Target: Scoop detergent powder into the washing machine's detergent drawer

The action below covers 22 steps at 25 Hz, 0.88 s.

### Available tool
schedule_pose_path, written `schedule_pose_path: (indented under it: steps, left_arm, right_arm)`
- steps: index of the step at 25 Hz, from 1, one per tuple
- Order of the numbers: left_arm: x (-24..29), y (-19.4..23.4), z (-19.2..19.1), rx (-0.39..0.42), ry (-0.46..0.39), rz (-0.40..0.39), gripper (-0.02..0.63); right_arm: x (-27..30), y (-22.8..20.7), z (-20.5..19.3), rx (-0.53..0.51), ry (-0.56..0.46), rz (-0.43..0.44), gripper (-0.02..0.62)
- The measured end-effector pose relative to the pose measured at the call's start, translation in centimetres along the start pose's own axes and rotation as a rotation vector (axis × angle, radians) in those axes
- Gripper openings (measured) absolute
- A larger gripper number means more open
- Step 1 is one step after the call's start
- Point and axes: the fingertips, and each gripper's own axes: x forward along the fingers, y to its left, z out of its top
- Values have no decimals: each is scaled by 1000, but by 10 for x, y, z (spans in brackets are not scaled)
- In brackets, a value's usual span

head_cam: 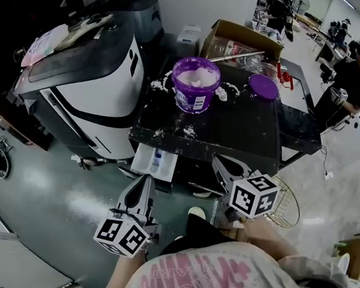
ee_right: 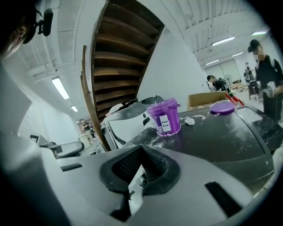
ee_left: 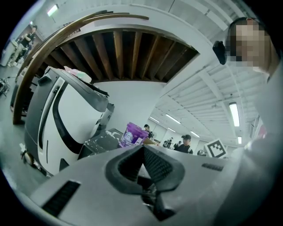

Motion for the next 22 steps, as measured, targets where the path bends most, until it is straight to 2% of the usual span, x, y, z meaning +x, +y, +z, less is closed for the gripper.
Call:
schedule_pose_path:
  steps: [8,14,22]
  left_arm:
    - [41,12,40,-3,-61,32,3]
    - [62,23,70,40,-102,87,3]
    - [74,36,75,38,-118,128,3]
  right_arm:
    - [49,-28,50,34,-12,59,15]
    - [82,-45,92,-27,-35,79,49]
    - [107,-57,135,-77,-77,86,66]
